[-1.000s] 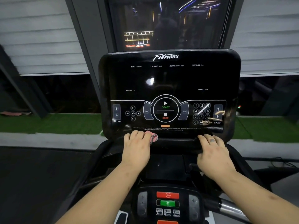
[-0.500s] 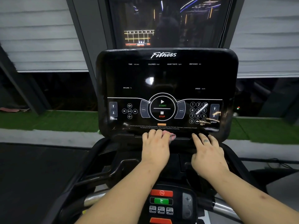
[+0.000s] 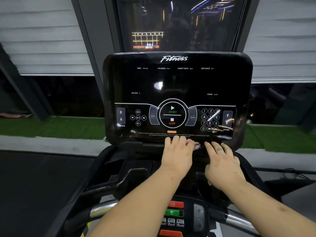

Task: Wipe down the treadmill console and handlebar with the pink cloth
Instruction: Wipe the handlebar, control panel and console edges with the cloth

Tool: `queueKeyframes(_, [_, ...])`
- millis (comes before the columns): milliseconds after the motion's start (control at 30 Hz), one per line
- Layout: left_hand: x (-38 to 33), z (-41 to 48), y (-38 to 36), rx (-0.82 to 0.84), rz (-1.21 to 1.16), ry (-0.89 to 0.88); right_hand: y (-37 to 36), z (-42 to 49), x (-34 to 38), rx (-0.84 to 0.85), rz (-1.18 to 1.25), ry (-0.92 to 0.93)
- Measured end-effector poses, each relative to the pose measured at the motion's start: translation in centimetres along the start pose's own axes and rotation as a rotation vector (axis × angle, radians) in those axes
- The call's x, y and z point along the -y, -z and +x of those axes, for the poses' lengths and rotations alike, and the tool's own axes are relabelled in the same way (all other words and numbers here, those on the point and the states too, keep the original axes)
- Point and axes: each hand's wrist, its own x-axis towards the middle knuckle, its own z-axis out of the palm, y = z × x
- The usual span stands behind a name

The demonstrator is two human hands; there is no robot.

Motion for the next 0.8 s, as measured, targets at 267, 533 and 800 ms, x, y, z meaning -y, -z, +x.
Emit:
queueKeyframes(267, [6.6,-1.8,0.8,-0.032,0.069,0.001,-0.1,-0.1,0.4,0.002,-0.02,-0.02])
queueKeyframes(533, [13.5,-3.5,3.2,0.073,0.162,0.044,-0.2,-0.1,0.9,0.008,-0.01,-0.051])
queueKeyframes(800, [15.5,-4.1,3.0,0.09,0.117,0.146,0.0,-0.1,1.3,0.021,0.021,-0.065])
